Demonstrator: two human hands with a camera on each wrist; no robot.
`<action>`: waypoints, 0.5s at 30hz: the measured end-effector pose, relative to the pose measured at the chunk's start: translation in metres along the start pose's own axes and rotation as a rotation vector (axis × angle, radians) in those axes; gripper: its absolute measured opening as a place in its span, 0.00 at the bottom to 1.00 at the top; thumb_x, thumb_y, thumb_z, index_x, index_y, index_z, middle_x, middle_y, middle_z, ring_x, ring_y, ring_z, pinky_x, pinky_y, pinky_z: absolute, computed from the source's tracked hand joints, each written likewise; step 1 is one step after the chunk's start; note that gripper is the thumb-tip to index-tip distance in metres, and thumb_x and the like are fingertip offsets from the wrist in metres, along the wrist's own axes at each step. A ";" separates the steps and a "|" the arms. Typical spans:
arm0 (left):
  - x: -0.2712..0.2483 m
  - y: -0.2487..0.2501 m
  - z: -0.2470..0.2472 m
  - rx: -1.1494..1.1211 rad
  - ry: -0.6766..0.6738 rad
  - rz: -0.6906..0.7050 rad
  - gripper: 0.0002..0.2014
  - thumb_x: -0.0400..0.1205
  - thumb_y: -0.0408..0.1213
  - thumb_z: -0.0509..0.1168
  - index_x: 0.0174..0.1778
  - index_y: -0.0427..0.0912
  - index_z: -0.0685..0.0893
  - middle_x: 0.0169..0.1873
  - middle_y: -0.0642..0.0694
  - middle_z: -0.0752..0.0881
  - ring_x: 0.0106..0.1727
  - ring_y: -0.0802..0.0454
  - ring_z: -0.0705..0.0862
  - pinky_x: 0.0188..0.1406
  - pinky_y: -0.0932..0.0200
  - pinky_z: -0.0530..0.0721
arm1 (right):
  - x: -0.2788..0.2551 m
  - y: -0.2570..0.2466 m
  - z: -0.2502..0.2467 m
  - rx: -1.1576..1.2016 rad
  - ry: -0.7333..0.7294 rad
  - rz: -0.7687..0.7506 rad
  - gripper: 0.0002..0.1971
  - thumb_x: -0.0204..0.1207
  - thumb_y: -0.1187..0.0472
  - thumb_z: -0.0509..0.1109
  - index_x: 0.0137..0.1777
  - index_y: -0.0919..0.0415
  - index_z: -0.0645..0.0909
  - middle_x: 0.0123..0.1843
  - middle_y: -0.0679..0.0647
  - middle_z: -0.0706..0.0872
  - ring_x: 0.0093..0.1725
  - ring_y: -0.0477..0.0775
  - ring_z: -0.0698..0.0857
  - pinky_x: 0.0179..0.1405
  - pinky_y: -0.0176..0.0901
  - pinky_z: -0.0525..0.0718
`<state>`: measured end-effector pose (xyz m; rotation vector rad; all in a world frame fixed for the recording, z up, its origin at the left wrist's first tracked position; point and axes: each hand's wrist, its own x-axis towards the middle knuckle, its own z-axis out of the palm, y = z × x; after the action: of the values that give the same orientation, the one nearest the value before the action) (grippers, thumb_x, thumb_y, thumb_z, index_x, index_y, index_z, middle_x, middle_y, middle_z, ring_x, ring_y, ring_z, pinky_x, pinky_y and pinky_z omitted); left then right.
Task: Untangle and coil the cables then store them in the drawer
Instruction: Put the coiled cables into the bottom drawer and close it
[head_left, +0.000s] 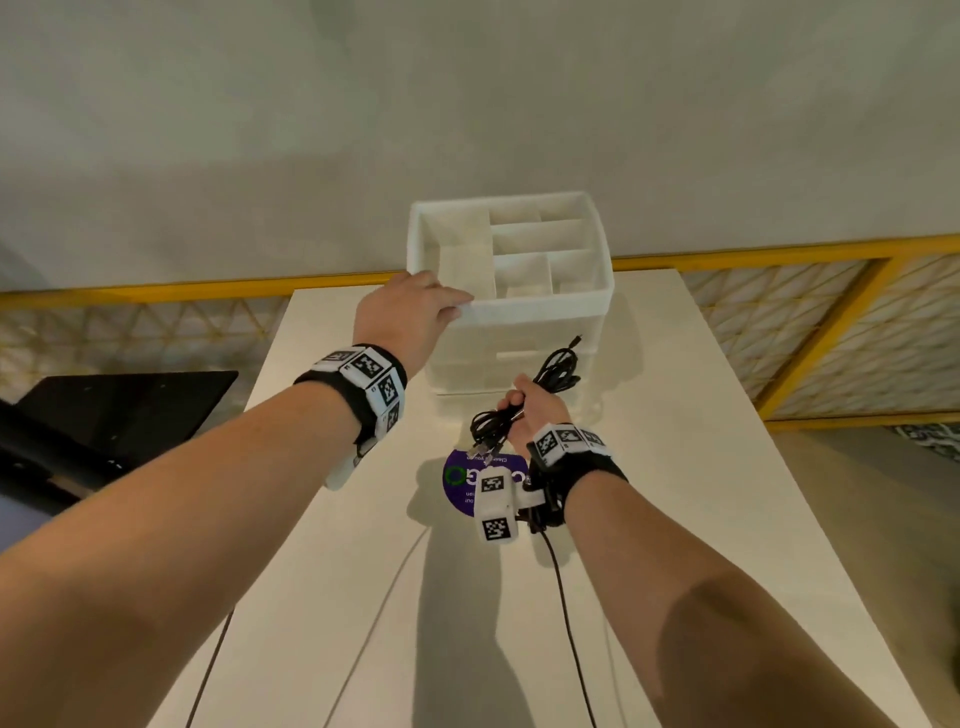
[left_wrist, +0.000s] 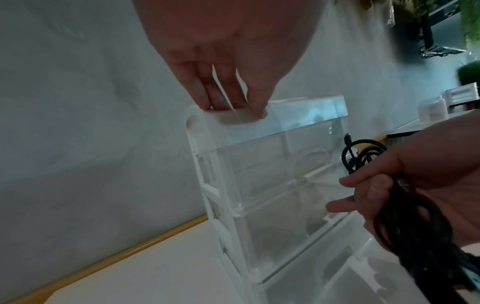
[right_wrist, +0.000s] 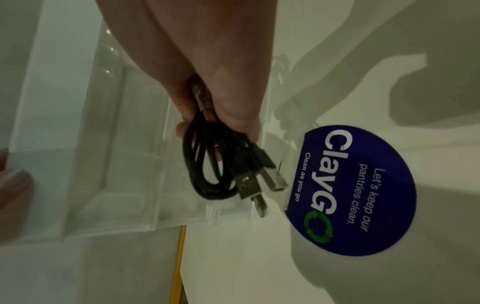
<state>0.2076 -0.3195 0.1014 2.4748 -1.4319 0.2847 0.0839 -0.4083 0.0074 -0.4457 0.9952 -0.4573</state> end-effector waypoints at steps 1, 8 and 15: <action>0.001 -0.001 0.001 0.009 0.023 0.006 0.15 0.85 0.47 0.57 0.64 0.60 0.83 0.54 0.50 0.85 0.58 0.46 0.79 0.46 0.56 0.73 | 0.001 0.001 0.000 0.027 -0.019 0.009 0.12 0.82 0.63 0.64 0.35 0.62 0.72 0.25 0.53 0.70 0.26 0.53 0.72 0.33 0.48 0.76; 0.006 -0.006 0.001 -0.033 0.033 -0.017 0.13 0.83 0.51 0.60 0.59 0.57 0.86 0.52 0.51 0.87 0.55 0.46 0.83 0.47 0.52 0.81 | 0.001 0.012 -0.016 0.144 -0.112 0.100 0.05 0.81 0.62 0.67 0.42 0.59 0.77 0.24 0.51 0.69 0.26 0.52 0.71 0.37 0.47 0.77; 0.005 -0.002 -0.001 -0.056 0.013 -0.051 0.13 0.82 0.50 0.61 0.57 0.55 0.87 0.51 0.51 0.88 0.54 0.47 0.84 0.49 0.48 0.84 | -0.022 0.038 -0.048 0.168 -0.139 0.091 0.08 0.82 0.61 0.64 0.41 0.57 0.77 0.23 0.51 0.68 0.26 0.53 0.70 0.35 0.44 0.75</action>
<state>0.2123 -0.3226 0.1033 2.4566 -1.3503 0.2460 0.0383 -0.3722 -0.0205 -0.2763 0.8319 -0.4181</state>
